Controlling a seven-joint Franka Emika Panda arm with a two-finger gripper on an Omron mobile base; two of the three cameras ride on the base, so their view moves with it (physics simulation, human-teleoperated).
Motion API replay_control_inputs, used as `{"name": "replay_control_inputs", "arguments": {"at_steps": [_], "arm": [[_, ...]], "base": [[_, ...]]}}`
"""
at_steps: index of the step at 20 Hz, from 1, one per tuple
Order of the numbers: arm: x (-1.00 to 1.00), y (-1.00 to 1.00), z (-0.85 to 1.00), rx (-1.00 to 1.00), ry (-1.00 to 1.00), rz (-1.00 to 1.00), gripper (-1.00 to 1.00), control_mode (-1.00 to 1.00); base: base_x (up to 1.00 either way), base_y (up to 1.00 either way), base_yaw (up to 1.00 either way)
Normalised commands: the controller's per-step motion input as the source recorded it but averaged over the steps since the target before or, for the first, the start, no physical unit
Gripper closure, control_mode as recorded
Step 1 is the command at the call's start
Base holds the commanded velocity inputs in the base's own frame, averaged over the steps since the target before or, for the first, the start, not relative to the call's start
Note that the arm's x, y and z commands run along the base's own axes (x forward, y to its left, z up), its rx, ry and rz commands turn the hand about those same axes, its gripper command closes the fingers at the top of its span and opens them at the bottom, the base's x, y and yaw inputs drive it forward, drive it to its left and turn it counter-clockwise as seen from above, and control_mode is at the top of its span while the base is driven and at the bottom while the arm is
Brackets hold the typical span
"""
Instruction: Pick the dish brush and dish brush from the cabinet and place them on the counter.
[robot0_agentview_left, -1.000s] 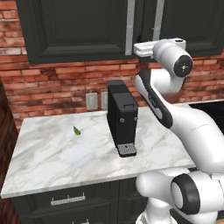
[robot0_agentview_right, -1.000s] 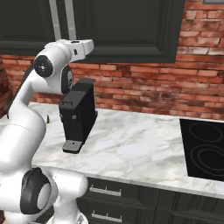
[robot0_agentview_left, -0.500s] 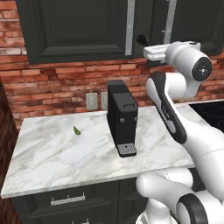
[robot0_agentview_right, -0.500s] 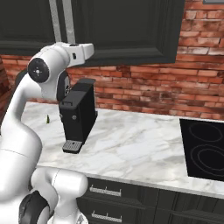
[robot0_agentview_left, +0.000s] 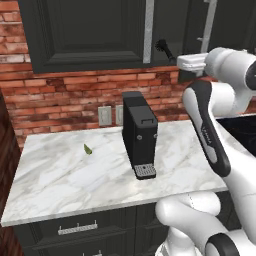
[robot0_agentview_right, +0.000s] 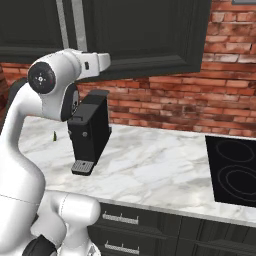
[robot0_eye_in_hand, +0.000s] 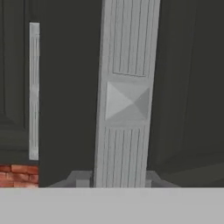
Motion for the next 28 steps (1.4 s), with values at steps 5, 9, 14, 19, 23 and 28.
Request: {"name": "replay_control_inputs", "arguments": {"at_steps": [5,9,14,19,23,28], "arm": [[-0.45,-0.16,0.00,0.00,0.06,0.00,1.00,-1.00],[-0.43,-0.16,0.00,0.00,0.03,0.00,1.00,-1.00],[-0.31,-0.11,0.00,0.00,0.00,0.00,-1.00,-1.00],[-0.04,0.00,0.00,0.00,0.00,0.00,-1.00,-1.00],[-0.28,-0.02,0.03,0.00,-0.01,-0.01,-1.00,-1.00],[-0.54,0.00,0.25,0.00,-0.11,-0.03,-1.00,-1.00]], "base": [[0.00,0.00,0.00],[0.00,0.00,0.00],[0.00,0.00,0.00],[0.00,0.00,0.00],[0.00,0.00,0.00],[0.00,0.00,0.00]]}}
